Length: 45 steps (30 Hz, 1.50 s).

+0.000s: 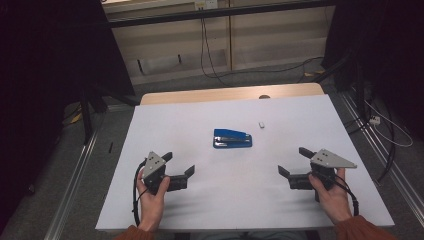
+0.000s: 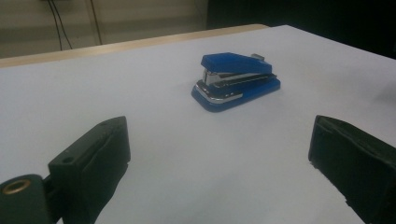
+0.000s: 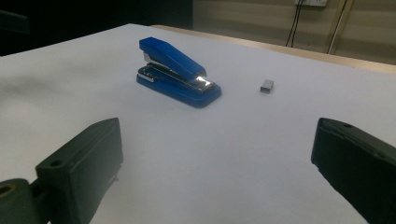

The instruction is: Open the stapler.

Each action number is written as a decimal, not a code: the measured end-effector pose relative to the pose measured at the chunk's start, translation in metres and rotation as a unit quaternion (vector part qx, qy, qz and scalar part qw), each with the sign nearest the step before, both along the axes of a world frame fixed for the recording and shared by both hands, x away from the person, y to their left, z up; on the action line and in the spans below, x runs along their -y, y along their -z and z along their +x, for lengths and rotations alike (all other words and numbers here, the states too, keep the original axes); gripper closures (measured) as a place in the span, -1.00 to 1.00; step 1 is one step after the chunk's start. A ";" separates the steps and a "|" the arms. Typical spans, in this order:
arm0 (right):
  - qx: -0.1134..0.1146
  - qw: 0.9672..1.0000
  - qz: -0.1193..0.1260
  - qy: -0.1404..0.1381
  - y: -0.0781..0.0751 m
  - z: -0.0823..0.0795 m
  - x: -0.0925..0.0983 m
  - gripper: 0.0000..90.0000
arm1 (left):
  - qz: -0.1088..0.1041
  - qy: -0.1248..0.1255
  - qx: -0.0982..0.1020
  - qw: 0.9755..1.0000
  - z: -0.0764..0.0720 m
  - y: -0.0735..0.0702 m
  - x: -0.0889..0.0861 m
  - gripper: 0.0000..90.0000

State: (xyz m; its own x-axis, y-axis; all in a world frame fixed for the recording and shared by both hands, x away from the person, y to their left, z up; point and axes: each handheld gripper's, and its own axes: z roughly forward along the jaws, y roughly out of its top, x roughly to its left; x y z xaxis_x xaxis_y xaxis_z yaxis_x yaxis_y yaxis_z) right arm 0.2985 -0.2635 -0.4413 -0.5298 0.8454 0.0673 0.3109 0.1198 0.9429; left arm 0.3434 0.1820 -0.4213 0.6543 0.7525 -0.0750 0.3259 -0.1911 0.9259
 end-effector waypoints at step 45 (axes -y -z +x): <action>0.026 0.997 -0.006 -0.079 -0.008 0.089 -0.089 -0.79 | 0.022 0.046 0.008 0.999 0.083 -0.007 0.043 -0.89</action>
State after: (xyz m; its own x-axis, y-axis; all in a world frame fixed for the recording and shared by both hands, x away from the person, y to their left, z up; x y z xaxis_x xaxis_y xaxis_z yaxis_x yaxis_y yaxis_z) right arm 0.3871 -0.1748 -0.4335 -0.6593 0.7514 0.0274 0.2386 0.1746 0.9553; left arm 0.4260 0.1395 -0.4147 0.7218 0.6914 -0.0317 0.2901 -0.2605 0.9209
